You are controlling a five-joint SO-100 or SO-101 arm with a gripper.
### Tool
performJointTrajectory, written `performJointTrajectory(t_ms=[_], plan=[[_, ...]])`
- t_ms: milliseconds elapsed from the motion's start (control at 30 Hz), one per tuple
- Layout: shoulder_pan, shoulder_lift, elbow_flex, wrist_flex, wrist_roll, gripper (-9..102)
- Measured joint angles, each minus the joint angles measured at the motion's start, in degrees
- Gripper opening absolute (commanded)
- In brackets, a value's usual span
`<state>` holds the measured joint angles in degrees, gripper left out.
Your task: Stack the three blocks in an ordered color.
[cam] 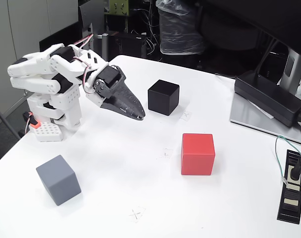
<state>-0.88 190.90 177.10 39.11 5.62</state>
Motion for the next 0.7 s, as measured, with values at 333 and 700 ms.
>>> performJointTrajectory(t_ms=[333,700], plan=[[0.5,0.0,0.0,0.0,-0.2,1],[4.9,0.0,-7.6,8.5,-0.2,2]])
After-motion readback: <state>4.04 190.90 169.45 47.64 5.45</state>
